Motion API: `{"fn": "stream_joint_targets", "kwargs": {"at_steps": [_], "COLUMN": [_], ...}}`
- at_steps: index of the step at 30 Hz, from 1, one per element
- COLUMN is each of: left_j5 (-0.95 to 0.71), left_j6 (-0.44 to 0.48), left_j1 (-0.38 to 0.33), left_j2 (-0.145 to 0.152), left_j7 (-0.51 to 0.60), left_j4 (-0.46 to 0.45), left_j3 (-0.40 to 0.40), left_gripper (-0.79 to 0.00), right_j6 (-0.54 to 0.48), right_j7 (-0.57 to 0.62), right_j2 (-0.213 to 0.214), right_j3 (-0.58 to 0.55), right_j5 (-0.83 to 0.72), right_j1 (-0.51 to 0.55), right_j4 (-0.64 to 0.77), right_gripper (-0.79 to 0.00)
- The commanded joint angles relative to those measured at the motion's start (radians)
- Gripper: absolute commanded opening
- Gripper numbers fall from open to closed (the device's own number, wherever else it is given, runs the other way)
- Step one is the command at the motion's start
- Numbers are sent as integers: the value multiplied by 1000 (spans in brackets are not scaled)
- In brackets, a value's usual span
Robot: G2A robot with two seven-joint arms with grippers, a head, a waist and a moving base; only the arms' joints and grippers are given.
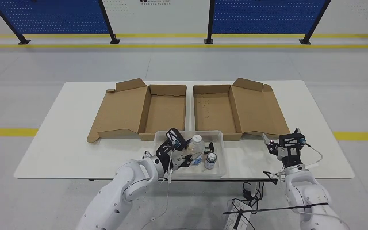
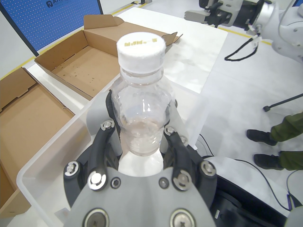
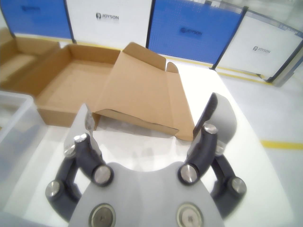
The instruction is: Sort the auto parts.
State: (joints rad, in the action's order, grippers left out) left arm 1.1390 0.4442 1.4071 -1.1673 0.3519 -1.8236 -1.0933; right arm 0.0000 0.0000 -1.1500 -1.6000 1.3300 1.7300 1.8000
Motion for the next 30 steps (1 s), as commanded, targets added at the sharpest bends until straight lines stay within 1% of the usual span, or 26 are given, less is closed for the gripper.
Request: {"fn": "stream_joint_targets", "kwargs": {"at_steps": [1, 5, 10, 16, 20, 26, 30], "left_j5": [-1, -43, -138, -295, -371, -397, -388], "left_j6": [12, 41, 92, 171, 222, 297, 305], "left_j1": [3, 14, 30, 56, 72, 87, 90], "left_j2": [2, 7, 17, 32, 42, 56, 60], "left_j7": [1, 0, 17, 71, 106, 142, 142], "left_j4": [-13, -48, -98, -162, -198, -225, -217], "left_j3": [-6, -29, -80, -153, -190, -222, -226], "left_gripper": [-785, -785, -785, -785, -785, -785, -785], "right_j6": [0, 0, 0, 0, 0, 0, 0], "right_j7": [0, 0, 0, 0, 0, 0, 0], "right_j2": [0, 0, 0, 0, 0, 0, 0], "right_j3": [0, 0, 0, 0, 0, 0, 0], "right_j5": [0, 0, 0, 0, 0, 0, 0], "right_j1": [0, 0, 0, 0, 0, 0, 0], "right_j4": [0, 0, 0, 0, 0, 0, 0], "right_gripper": [0, 0, 0, 0, 0, 0, 0]}}
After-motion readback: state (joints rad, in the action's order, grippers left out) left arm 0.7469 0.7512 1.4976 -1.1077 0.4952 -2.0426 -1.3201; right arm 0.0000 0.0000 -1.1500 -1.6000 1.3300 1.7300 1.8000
